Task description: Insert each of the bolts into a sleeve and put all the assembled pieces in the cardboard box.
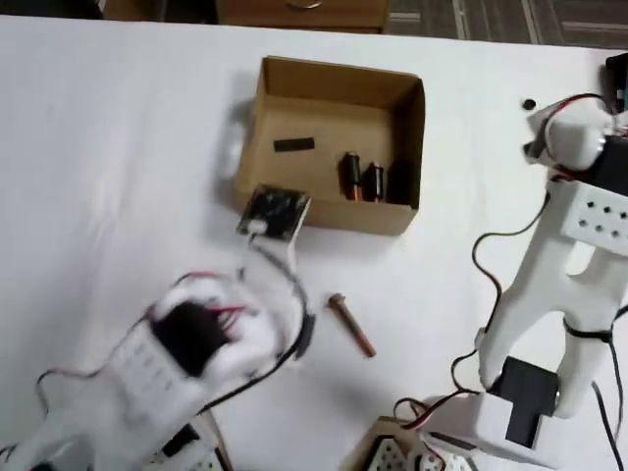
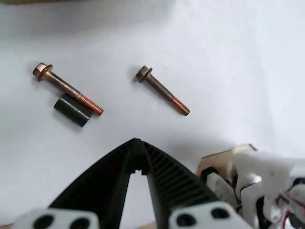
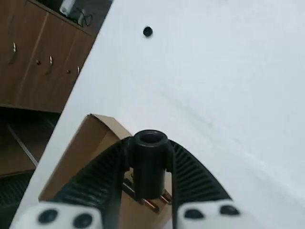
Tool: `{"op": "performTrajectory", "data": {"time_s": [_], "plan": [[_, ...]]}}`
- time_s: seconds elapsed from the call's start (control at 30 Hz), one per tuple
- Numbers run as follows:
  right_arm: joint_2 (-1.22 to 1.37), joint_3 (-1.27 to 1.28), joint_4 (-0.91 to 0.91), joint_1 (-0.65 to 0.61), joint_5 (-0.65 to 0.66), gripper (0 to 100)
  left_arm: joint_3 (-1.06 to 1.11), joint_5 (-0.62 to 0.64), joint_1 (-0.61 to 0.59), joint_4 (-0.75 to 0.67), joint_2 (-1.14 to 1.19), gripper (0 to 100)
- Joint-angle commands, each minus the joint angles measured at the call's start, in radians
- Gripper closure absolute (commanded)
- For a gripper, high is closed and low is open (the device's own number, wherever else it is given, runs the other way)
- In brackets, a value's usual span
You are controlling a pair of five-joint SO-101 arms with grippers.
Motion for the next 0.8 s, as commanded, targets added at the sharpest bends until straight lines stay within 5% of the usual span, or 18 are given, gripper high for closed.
{"op": "performTrajectory", "data": {"time_s": [0.0,0.2,0.37,0.53,0.67,0.77], "plan": [[-0.010,-0.087,-0.050,0.028,0.006,97.7,-0.127,0.127,0.003,-0.054,0.198,98],[-0.004,-0.158,-0.102,0.033,0.009,97.8,-0.143,0.390,-0.014,-0.245,0.485,98],[-0.001,-0.166,-0.104,0.059,0.009,97.8,-0.151,0.454,-0.041,-0.290,0.680,98],[0.001,-0.166,-0.125,0.070,0.009,97.8,-0.151,0.479,-0.026,-0.295,0.727,98],[0.001,-0.164,-0.139,0.065,0.009,97.8,-0.151,0.663,0.034,-0.292,0.724,98],[0.001,-0.164,-0.139,0.067,0.009,97.8,-0.163,0.674,0.074,-0.298,0.723,98]]}}
